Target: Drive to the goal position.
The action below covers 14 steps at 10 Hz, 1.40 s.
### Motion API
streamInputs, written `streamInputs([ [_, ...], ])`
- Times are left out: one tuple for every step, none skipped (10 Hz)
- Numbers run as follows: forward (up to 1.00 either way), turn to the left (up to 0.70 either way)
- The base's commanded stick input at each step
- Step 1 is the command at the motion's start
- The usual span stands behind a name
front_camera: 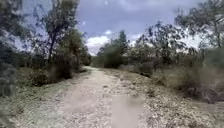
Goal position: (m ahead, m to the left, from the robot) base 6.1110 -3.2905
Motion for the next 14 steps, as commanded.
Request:
streamInputs([
  [0.5, 0.01],
  [0.5, 0.01],
  [0.5, 0.01],
  [0.5, 0.01],
  [0.5, 0.01],
  [0.5, 0.01],
  [0.5, 0.01],
  [0.5, 0.01],
  [0.5, 0.01],
  [0.5, 0.01],
  [0.5, 0.01],
  [0.5, 0.01],
  [0.5, 0.01],
  [0.5, 0.01],
])
